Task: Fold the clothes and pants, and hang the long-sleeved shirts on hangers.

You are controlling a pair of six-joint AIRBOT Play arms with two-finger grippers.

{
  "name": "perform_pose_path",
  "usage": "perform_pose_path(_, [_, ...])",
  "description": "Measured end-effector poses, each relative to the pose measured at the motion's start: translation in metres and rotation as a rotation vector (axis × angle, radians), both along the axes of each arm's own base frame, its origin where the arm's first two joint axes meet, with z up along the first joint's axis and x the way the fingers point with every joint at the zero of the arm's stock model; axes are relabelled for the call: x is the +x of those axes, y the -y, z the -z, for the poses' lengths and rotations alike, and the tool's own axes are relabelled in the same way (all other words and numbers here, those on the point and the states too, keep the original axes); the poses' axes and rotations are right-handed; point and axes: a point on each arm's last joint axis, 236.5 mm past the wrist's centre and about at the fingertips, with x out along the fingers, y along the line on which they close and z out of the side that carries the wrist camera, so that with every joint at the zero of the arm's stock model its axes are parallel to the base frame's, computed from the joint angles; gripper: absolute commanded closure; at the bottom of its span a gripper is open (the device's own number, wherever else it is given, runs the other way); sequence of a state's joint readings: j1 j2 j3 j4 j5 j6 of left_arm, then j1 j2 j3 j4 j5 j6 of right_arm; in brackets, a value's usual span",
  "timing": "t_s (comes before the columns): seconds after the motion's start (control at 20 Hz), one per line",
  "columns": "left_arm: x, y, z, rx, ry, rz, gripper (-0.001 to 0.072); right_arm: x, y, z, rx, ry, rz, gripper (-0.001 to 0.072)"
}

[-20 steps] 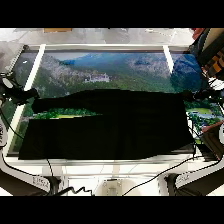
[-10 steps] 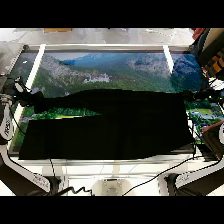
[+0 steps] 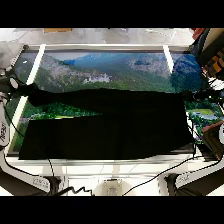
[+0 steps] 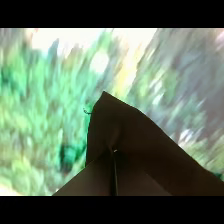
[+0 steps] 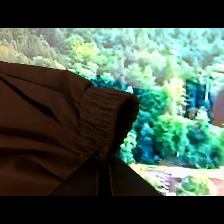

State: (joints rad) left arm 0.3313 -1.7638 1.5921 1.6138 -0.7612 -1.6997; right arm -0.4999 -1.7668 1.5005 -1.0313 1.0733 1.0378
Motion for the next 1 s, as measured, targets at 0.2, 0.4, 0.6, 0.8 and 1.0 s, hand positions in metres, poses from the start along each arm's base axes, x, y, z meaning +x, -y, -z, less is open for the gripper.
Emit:
perform_pose_path(0.2, [0.010, 0.021, -0.055, 0.141, 0.073, 0.148, 0.0703, -0.001, 0.001, 0.001, -0.009, -0.006, -0.003, 0.0690])
perform_pose_path(0.4, [-0.022, 0.038, -0.040, 0.228, -0.019, 0.248, 0.0703, -0.001, 0.007, 0.002, -0.029, -0.007, 0.010, 0.0690])
perform_pose_path(0.6, [-0.085, 0.058, -0.006, 0.242, -0.065, 0.296, 0.0700, 0.001, 0.012, 0.003, -0.047, -0.001, 0.023, 0.0690])
perform_pose_path(0.8, [-0.158, 0.070, 0.039, 0.220, -0.133, 0.310, 0.0692, 0.003, 0.014, 0.003, -0.056, 0.006, 0.028, 0.0690])
perform_pose_path(1.0, [-0.192, 0.074, 0.057, 0.208, -0.165, 0.307, 0.0016, 0.004, 0.015, 0.003, -0.061, 0.011, 0.033, 0.0690])
